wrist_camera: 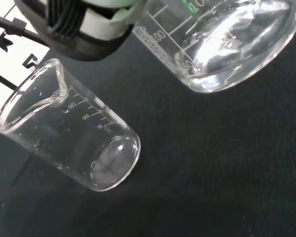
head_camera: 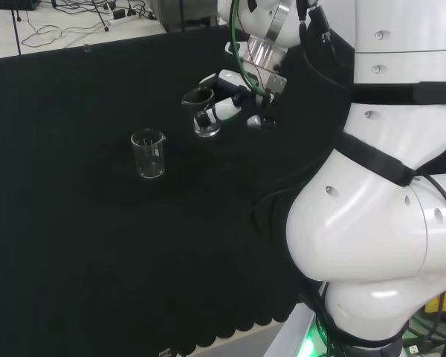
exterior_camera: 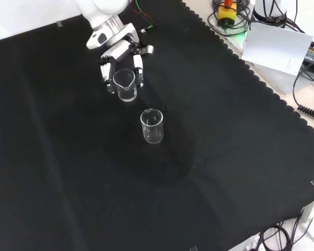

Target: Pour the water from the handheld beaker into the one on the table.

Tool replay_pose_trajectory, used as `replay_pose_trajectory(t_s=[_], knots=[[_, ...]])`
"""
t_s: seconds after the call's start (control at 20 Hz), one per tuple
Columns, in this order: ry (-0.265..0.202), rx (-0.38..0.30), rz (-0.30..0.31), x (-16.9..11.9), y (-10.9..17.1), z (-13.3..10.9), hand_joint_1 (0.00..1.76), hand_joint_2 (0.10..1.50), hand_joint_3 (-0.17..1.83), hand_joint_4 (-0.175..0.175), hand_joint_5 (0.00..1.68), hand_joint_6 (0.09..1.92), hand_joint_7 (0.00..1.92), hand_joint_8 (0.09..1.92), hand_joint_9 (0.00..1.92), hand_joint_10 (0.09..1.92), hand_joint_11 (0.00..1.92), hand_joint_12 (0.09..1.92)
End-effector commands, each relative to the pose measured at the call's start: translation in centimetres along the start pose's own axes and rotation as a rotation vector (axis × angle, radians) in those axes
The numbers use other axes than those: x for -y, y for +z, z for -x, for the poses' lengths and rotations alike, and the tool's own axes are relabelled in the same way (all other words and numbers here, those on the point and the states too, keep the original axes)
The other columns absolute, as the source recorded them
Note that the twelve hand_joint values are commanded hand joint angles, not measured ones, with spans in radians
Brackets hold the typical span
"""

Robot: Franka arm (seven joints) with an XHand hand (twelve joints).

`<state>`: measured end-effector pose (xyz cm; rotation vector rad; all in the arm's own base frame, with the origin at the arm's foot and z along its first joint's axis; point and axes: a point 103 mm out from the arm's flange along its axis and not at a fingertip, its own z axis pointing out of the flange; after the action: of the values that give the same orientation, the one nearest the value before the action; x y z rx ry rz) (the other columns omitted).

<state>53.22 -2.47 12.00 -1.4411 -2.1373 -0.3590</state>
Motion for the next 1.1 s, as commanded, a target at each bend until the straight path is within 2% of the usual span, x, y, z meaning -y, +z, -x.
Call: replay_pose_trajectory(t_s=[0.05, 0.3, 0.6, 1.1], knots=[[0.01, 0.046, -0.045, 0.7, -0.4, -1.4, 1.28, 1.1, -0.17, -0.069, 1.08, 0.81, 1.29, 0.67, 1.26, 0.96, 1.08, 0.78], [0.016, 0.087, -0.071, 0.9, -0.7, -2.8, 1.28, 1.1, -0.17, -0.073, 1.08, 0.82, 1.29, 0.67, 1.27, 0.96, 1.08, 0.78], [0.036, 0.164, -0.133, 0.4, -0.3, -4.5, 1.28, 1.1, -0.17, -0.078, 1.08, 0.82, 1.29, 0.68, 1.28, 0.97, 1.08, 0.78], [0.08, 0.266, -0.221, -0.4, -0.1, -5.8, 1.28, 1.1, -0.17, -0.095, 1.08, 0.81, 1.29, 0.7, 1.33, 0.97, 1.1, 0.79]])
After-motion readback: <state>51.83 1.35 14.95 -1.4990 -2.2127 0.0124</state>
